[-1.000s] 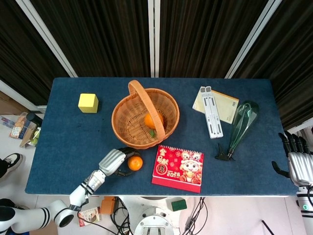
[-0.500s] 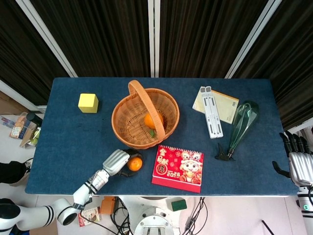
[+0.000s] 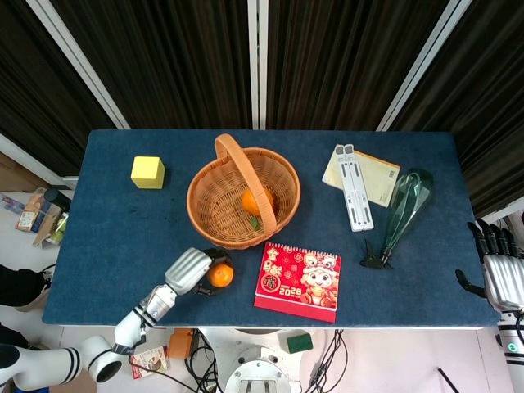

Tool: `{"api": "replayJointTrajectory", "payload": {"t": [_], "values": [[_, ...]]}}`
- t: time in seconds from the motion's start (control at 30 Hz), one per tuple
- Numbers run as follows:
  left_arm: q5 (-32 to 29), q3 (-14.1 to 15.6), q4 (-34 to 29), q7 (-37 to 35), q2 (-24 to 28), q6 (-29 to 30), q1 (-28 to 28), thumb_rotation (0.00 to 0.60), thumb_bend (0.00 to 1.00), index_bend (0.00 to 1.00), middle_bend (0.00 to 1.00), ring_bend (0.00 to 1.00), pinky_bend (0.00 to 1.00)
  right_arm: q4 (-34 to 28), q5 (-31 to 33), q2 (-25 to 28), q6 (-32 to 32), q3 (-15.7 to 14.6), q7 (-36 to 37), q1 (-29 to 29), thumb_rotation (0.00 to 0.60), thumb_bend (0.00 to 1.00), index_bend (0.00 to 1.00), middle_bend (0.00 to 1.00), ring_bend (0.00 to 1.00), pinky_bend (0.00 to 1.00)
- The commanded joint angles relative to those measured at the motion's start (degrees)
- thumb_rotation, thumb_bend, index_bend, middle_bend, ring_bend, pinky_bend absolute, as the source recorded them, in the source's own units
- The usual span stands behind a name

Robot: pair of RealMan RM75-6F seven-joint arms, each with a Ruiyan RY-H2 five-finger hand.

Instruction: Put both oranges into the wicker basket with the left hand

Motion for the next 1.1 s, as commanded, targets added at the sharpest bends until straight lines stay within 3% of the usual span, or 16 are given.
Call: {"api": "replayJointTrajectory", "payload": {"t": [0.03,0.13,0.27,0.43,0.57,0.73,1.1], "values": [[0.36,-0.39,-6.19,4.74,5.61,2.37,0.89,0.600,0.24,0.44,0.48,0.44,0.65,0.01,-0.01,-0.01,-0.12,-0.04,-0.05,0.05,0.600,0.28,0.00,0.00,0.00,0.00],[-1.21,-2.29,-13.13,9.93,11.91,4.00,1.54,0.600,0.24,0.44,0.48,0.44,0.65,-0.09,-0.14,0.04,-0.08,-0.11,-0.09,0.03,0.600,0.28,0.00,0.00,0.00,0.00],[-4.01,-6.48,-17.62,12.46,16.57,6.24,1.73,0.600,0.24,0.45,0.49,0.45,0.65,-0.23,-0.36,0.04,0.37,-0.12,-0.11,-0.13,0.600,0.28,0.00,0.00,0.00,0.00],[-9.67,-12.83,-17.33,10.56,18.23,2.82,-1.79,0.600,0.24,0.45,0.49,0.45,0.66,-0.32,-0.40,-0.07,0.36,-0.18,-0.44,-0.12,0.600,0.28,0.00,0.00,0.00,0.00],[-14.15,-16.17,-12.59,9.38,14.99,-2.91,-6.35,0.600,0.24,0.45,0.49,0.45,0.66,-0.24,-0.16,-0.07,0.45,0.00,-0.07,-0.16,0.600,0.28,0.00,0.00,0.00,0.00],[-17.87,-17.55,-5.32,9.57,9.09,-9.34,-11.40,0.600,0.24,0.45,0.48,0.45,0.65,0.18,0.27,-0.02,0.01,0.20,0.38,0.01,0.600,0.28,0.00,0.00,0.00,0.00],[-20.33,-17.04,10.80,8.18,-0.45,-17.45,-18.04,0.600,0.24,0.45,0.47,0.43,0.58,0.59,1.64,0.40,-1.46,0.66,1.41,0.50,0.600,0.28,0.00,0.00,0.00,0.00]]}}
